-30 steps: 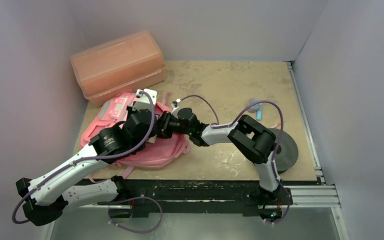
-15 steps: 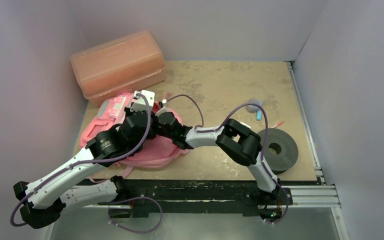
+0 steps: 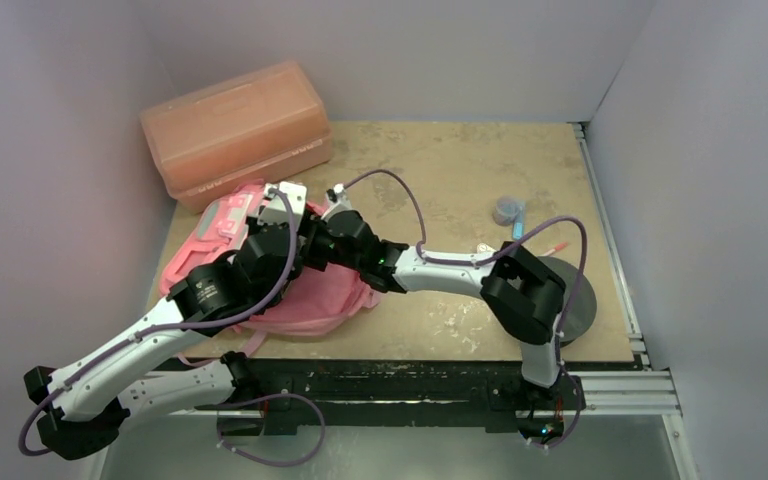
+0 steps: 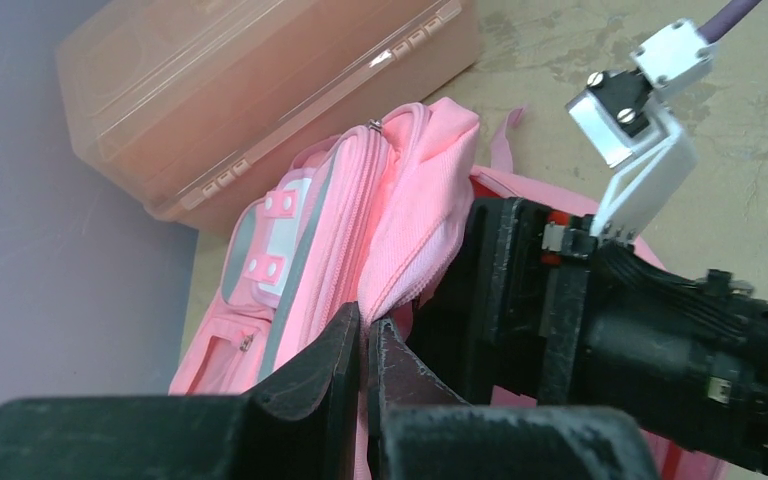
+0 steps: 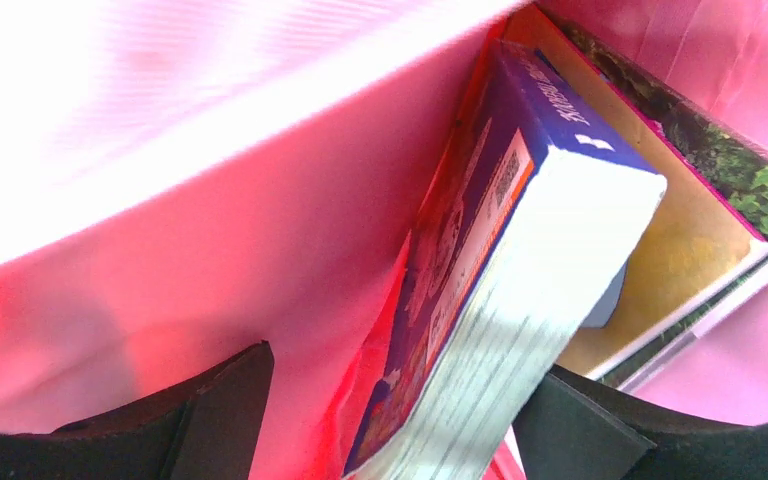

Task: Pack the student bag
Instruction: Place the book in the student bag.

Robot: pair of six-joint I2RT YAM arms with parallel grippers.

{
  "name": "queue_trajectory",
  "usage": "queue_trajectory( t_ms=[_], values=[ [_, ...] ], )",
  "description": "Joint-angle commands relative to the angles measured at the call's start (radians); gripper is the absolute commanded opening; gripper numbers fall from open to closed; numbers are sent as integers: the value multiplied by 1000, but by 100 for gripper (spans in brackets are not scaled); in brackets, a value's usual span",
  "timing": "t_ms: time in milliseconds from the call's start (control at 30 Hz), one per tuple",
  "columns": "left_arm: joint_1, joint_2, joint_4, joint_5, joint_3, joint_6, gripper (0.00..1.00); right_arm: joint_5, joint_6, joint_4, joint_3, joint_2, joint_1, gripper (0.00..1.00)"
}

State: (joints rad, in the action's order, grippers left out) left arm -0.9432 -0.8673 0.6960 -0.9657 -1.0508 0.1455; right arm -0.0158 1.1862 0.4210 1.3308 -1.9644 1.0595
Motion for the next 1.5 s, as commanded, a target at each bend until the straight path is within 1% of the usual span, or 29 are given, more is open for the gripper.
queue_trajectory(
  t_ms=[0,100,133,200,233,267,333,367,400,467,533,667,700,767,800,833,900,1033,1100,1267,1333,1467],
  values=[
    [4,22,-75,-31,-14,-2,0,26,-84,-45,-63,146,-1,88],
    [3,22,-69,-24,-12,10,0,18,-155,-55,-83,163,-1,91],
    [3,23,-70,-15,-14,14,0,-18,-175,-80,-66,151,-1,90],
    [3,22,-74,-8,-15,14,0,-64,-206,-59,-46,125,-1,88],
    [4,21,-76,-7,-15,13,0,-82,-210,-53,-34,110,-1,83],
    [4,19,-75,-9,-15,13,0,-96,-208,-51,-25,98,-1,75],
    [4,19,-72,-11,-14,15,0,-108,-185,13,-30,83,-2,53],
    [4,19,-71,-11,-14,15,0,-108,-167,28,-33,76,-1,44],
    [4,19,-70,-11,-12,15,0,-107,-152,46,-27,67,-1,40],
    [4,19,-74,-11,-12,15,0,-97,-150,18,28,33,3,40],
    [4,18,-75,-10,-12,14,0,-42,-148,-37,98,-9,11,40],
    [4,17,-73,-10,-11,15,0,96,-91,82,53,-21,22,37],
    [4,19,-73,-9,-11,16,0,113,-78,117,47,-27,22,35],
    [4,19,-75,-6,-12,16,0,138,-51,144,61,-42,24,25],
    [4,19,-76,-6,-11,17,0,140,-42,142,77,-54,26,24],
    [4,18,-78,-7,-11,14,0,141,-44,135,92,-63,30,25],
    [4,19,-76,-10,-9,14,0,138,-65,102,114,-68,35,32],
    [4,22,-75,-15,-9,14,0,135,-102,47,57,-25,39,66],
    [4,25,-79,-4,-9,13,0,128,-153,-18,52,6,37,75],
    [4,29,-71,-4,-12,12,0,106,-255,-142,45,64,37,86],
    [3,34,-74,-8,-8,15,0,104,-284,-211,74,69,37,86],
    [4,31,-72,-7,-11,11,0,138,-336,-293,84,108,37,86]
  ],
)
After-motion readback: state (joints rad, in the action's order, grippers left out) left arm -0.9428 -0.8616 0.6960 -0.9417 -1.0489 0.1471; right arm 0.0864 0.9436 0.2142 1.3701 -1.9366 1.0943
